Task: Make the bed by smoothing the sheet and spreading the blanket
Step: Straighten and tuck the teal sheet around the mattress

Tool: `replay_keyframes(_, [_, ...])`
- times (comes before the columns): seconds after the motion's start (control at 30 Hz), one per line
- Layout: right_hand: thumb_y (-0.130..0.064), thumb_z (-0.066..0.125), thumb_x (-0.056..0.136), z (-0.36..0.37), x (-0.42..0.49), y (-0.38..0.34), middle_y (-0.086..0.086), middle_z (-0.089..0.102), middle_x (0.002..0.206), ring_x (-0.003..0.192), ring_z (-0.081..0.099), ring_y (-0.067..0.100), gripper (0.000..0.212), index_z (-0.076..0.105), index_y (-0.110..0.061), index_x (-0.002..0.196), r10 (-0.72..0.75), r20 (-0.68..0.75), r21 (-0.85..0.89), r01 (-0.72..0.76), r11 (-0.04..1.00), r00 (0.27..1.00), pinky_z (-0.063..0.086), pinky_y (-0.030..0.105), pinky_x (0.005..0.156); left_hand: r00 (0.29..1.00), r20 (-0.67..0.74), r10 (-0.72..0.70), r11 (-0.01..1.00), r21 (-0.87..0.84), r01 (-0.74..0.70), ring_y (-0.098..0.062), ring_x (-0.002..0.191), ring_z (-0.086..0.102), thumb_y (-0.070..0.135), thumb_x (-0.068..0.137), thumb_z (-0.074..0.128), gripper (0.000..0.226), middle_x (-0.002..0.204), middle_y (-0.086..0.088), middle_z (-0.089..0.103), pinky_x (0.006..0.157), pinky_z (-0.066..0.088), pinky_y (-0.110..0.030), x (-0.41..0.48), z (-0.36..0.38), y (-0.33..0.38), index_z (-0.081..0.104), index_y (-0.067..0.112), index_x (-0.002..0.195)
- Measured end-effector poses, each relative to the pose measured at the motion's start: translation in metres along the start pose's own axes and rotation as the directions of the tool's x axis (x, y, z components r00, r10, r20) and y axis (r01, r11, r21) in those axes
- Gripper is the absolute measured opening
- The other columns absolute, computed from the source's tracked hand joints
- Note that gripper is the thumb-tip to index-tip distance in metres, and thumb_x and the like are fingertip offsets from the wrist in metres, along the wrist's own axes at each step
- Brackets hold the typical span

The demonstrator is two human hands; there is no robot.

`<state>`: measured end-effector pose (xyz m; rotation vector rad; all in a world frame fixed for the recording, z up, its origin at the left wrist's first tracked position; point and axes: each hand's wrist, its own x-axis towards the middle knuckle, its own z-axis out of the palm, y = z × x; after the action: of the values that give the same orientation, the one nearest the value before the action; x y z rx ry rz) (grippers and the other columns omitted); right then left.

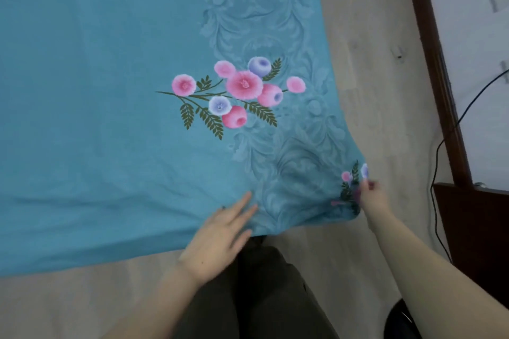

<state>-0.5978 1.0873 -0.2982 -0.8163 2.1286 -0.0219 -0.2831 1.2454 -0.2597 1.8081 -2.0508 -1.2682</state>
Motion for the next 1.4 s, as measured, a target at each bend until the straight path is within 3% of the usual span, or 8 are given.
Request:
replay_keyframes(0.23, [-0.009,0.053,0.097,0.007,0.017,-0.055,0.007,0.05,0.066,0.058,0.049,0.018,0.026,0.047,-0.016,0.072,0.084,0.026,0.293,-0.088,0.952,0.996,0.04,0.022,0.049,0.752,-0.079,-0.655,0.735,0.168,0.657,-0.032,0.146,-0.017,0.061,0.09,0.043,0.084,0.157,0.001,-0.029,0.108,0.019,-0.067,-0.001,-0.023,-0.058,-0.014,0.041,0.148])
replay_keyframes(0.4, [-0.017,0.052,0.096,-0.024,0.046,-0.045,0.013,0.058,0.128,0.109,0.065,0.02,0.026,0.056,-0.008,0.12,0.287,-0.129,0.132,-0.27,0.954,0.949,0.05,0.028,0.08,0.819,0.031,-0.573,0.793,0.271,0.545,-0.04,0.143,-0.022,0.067,0.089,0.022,0.073,0.152,-0.002,-0.039,0.107,0.021,-0.07,-0.01,0.002,-0.055,-0.022,0.046,0.144])
replay_keyframes(0.53, [-0.019,0.043,0.101,-0.027,0.033,-0.049,0.016,0.059,0.117,0.067,0.067,0.023,0.014,0.053,-0.01,0.104,0.196,0.003,0.139,-0.195,0.971,0.981,0.046,0.036,0.071,0.909,0.193,-0.37,0.895,0.335,0.294,-0.045,0.142,0.021,0.072,0.085,0.016,0.071,0.16,-0.006,0.012,0.095,0.033,-0.072,-0.018,0.014,-0.025,0.022,0.041,0.149])
replay_keyframes(0.77, [-0.034,0.034,0.103,0.01,-0.005,-0.073,0.009,0.054,0.078,0.079,0.056,0.028,0.035,0.052,-0.014,0.081,0.372,0.307,0.083,-0.414,0.906,0.876,0.05,0.038,0.039,0.98,0.194,-0.042,0.999,0.017,0.039,0.002,0.143,-0.018,0.063,0.093,0.015,0.061,0.153,0.027,-0.026,0.122,-0.001,-0.041,0.003,-0.001,-0.019,-0.016,0.053,0.144])
replay_keyframes(0.93, [-0.021,0.048,0.099,0.011,0.021,-0.055,0.02,0.055,0.082,0.07,0.053,0.03,0.02,0.05,-0.004,0.089,0.12,0.042,-0.03,-0.119,0.992,0.992,0.045,0.039,0.059,0.896,-0.187,-0.403,0.9,0.094,0.425,-0.025,0.149,-0.007,0.054,0.097,0.026,0.062,0.161,0.003,-0.011,0.111,0.018,-0.06,0.046,-0.046,-0.031,0.003,0.038,0.152])
replay_keyframes(1.1, [-0.014,0.054,0.096,-0.004,0.05,-0.016,0.017,0.057,0.081,0.078,0.052,0.022,0.026,0.049,-0.011,0.07,0.039,0.019,-0.043,-0.038,0.998,0.999,0.041,0.023,0.065,0.662,-0.118,-0.74,0.672,-0.115,0.731,-0.037,0.146,-0.014,0.064,0.091,0.03,0.069,0.16,0.005,-0.02,0.105,0.012,-0.075,0.097,-0.053,-0.04,-0.005,0.047,0.149])
replay_keyframes(1.27, [-0.03,0.042,0.102,0.008,0.082,-0.02,0.025,0.042,0.143,0.124,0.049,0.03,0.048,0.036,-0.005,0.142,0.083,0.294,0.333,-0.183,0.925,0.952,0.036,0.047,0.111,0.685,-0.14,-0.715,0.695,-0.038,0.718,-0.043,0.143,-0.02,0.084,0.075,0.022,0.08,0.156,0.007,-0.029,0.097,0.013,-0.08,0.158,-0.018,0.002,-0.014,0.058,0.141])
replay_keyframes(1.4, [-0.035,0.06,0.091,-0.011,0.097,-0.036,0.016,0.062,0.128,0.102,0.069,0.026,0.054,0.052,-0.003,0.134,0.075,0.712,0.36,-0.454,0.815,0.698,0.058,0.032,0.079,0.719,-0.195,-0.667,0.728,0.034,0.685,-0.045,0.142,-0.019,0.088,0.071,0.025,0.084,0.155,0.007,-0.031,0.093,0.012,-0.083,0.199,0.019,0.055,-0.018,0.061,0.138])
